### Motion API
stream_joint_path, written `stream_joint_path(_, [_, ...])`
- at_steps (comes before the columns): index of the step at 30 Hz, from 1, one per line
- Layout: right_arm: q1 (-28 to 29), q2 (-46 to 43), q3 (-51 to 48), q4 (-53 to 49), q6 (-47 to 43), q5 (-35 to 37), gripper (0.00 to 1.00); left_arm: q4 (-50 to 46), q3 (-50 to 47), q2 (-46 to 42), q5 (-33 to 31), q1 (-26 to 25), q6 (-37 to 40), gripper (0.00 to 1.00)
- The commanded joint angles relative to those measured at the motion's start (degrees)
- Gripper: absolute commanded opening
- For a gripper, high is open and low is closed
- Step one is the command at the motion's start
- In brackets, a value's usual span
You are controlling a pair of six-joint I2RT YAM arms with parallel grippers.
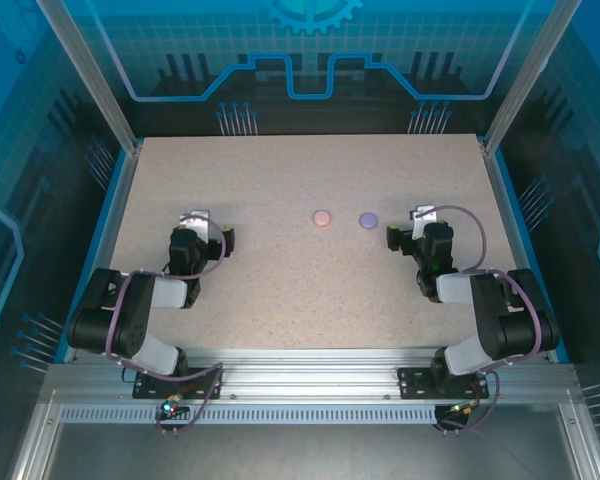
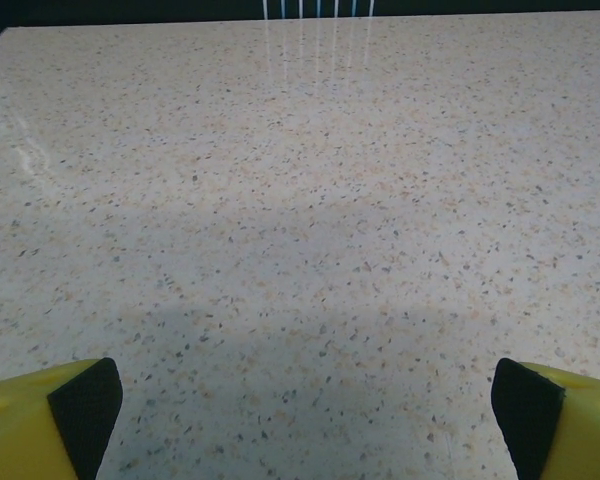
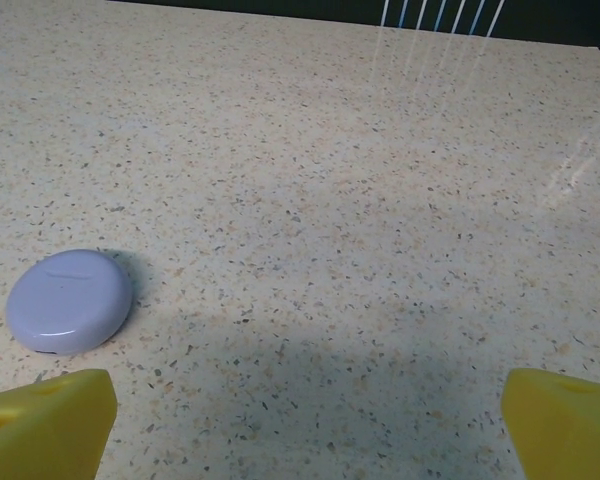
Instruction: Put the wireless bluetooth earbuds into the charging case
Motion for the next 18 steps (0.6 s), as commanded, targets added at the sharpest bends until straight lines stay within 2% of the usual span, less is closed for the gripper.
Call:
stream_joint_path(1, [-0.9, 0.3, 1.0, 1.3, -0.5, -1.2, 1.0, -3.0, 3.3, 0.4, 7.7, 3.5, -2.9, 0.99])
stream_joint_path(18, [-1.1, 0.4, 1.3, 0.7, -0.4, -1.5, 1.0, -3.0, 3.2, 0.4, 7.9, 3.8, -3.0, 0.99])
